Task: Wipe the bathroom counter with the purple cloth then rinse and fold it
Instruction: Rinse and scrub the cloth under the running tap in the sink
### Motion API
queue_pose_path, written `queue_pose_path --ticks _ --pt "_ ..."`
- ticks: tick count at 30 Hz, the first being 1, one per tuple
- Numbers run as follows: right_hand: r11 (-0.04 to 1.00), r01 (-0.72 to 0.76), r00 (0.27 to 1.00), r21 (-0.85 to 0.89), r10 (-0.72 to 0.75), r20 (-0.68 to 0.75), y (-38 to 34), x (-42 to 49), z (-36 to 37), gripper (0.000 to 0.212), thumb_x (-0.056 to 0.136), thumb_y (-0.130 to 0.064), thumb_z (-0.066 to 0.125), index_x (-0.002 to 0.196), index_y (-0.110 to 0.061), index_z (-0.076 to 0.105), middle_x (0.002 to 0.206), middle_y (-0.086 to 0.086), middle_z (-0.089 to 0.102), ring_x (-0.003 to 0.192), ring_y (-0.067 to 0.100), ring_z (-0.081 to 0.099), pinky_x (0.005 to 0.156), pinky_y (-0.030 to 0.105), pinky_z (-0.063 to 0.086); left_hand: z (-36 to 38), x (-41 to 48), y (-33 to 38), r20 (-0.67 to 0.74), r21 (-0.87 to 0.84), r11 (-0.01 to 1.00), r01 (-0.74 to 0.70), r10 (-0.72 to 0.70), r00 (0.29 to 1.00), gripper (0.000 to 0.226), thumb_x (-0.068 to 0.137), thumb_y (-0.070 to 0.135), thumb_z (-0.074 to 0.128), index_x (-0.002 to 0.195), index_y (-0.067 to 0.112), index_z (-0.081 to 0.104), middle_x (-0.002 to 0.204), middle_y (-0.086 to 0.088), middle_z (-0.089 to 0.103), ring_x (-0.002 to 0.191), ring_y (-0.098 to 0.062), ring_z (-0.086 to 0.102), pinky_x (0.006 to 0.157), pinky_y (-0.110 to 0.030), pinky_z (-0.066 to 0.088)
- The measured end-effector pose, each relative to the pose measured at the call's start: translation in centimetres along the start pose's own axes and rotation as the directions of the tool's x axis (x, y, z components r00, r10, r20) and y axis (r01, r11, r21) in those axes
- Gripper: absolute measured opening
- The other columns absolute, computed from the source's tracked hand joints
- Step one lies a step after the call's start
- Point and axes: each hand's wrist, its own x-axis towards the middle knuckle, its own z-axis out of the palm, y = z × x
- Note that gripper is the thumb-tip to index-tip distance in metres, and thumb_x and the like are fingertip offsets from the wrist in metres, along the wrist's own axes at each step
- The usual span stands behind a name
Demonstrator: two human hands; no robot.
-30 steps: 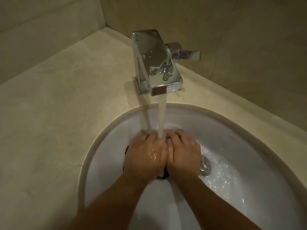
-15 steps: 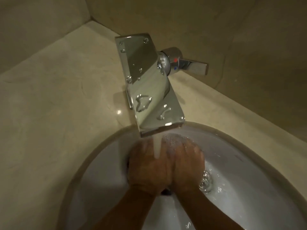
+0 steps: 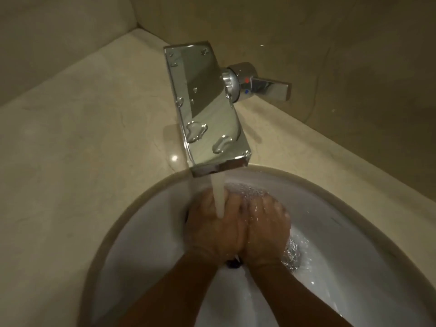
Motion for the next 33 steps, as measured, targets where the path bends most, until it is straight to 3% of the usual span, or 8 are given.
queue_pose_path --ticks 4,7,9,17,22,25,28,33 --pt "0.999 -0.003 0.989 -0.049 0.010 0.147 -0.2 0.2 -0.8 0.019 0.080 -0.028 0.042 0.085 -0.017 0.057 0.085 0.008 0.061 0.076 0.030 0.058 0.067 0.039 0.047 -0.4 -0.8 -0.1 0.012 0.111 0.990 0.092 -0.094 0.995 0.023 0.090 0.038 0.042 0.091 0.020 0.057 0.084 -0.006 0.059 0.074 -0.025 0.056 0.060 -0.032 0.045" --pt "0.997 0.071 0.952 0.029 -0.076 0.296 0.0 0.2 -1.5 0.025 0.092 -0.032 0.036 0.087 -0.021 0.057 0.089 0.002 0.056 0.082 0.027 0.052 0.072 0.040 0.042 -1.8 -1.2 0.3 -0.056 0.208 0.978 0.008 0.004 0.998 0.029 0.088 0.033 0.044 0.071 0.018 0.061 0.060 0.001 0.047 0.050 -0.017 0.044 0.052 -0.023 0.027" --pt "0.990 0.059 0.937 0.126 -0.098 0.335 -0.1 0.6 -2.5 0.030 0.097 -0.034 0.029 0.085 -0.022 0.053 0.088 0.000 0.052 0.082 0.025 0.048 0.072 0.040 0.038 -2.9 -1.9 0.3 -0.050 0.230 0.973 -0.023 0.035 0.998 0.030 0.086 0.031 0.044 0.067 0.017 0.062 0.060 -0.002 0.053 0.053 -0.021 0.050 0.054 -0.025 0.029" --pt "0.751 -0.129 0.991 0.648 0.086 0.098 -3.6 3.3 -9.2 0.029 0.097 -0.028 0.037 0.082 -0.014 0.056 0.083 -0.005 0.049 0.083 0.020 0.050 0.077 0.036 0.042 -8.2 -1.4 -0.8 -0.324 0.211 0.976 0.054 0.018 0.946 0.035 0.090 0.039 0.046 0.091 0.010 0.066 0.088 -0.011 0.058 0.081 -0.031 0.051 0.074 -0.042 0.039" --pt "0.860 -0.171 0.980 0.481 0.096 0.177 -2.5 2.0 -8.6 0.027 0.092 -0.036 0.043 0.084 -0.017 0.059 0.087 -0.003 0.055 0.085 0.020 0.049 0.078 0.049 0.046 -6.7 -2.6 -0.8 -0.277 0.253 0.967 0.014 0.058 0.959 0.040 0.091 0.036 0.047 0.072 0.010 0.070 0.077 -0.008 0.059 0.073 -0.029 0.053 0.071 -0.039 0.038" --pt "0.926 -0.103 0.958 0.363 -0.006 0.288 -1.4 1.2 -7.9 0.037 0.085 -0.036 0.051 0.117 -0.019 0.059 0.115 0.001 0.058 0.106 0.022 0.051 0.092 0.046 0.046 -5.3 -3.2 -0.6 -0.227 0.192 0.980 0.048 -0.003 0.974 0.028 0.086 0.030 0.051 0.072 0.010 0.065 0.079 -0.008 0.057 0.075 -0.027 0.051 0.068 -0.037 0.040" --pt "0.941 0.038 0.870 0.337 -0.197 0.451 -0.5 0.2 -5.3 0.054 0.088 -0.032 0.046 0.141 -0.025 0.047 0.136 -0.001 0.056 0.118 0.019 0.053 0.103 0.041 0.043 -2.3 -3.8 -0.6 -0.195 0.113 0.985 0.130 -0.106 0.975 0.013 0.083 0.024 0.051 0.085 0.012 0.055 0.083 -0.008 0.056 0.072 -0.026 0.052 0.062 -0.037 0.043" --pt "0.981 0.128 0.911 0.148 -0.175 0.373 -0.5 -1.5 -3.9 0.035 0.098 -0.046 0.033 0.109 -0.034 0.063 0.106 -0.012 0.065 0.101 0.015 0.058 0.092 0.042 0.040 -2.3 -4.6 -0.8 -0.121 0.140 0.984 0.113 -0.097 0.988 0.043 0.093 0.042 0.035 0.082 0.017 0.069 0.079 -0.002 0.064 0.065 -0.024 0.058 0.062 -0.033 0.044"
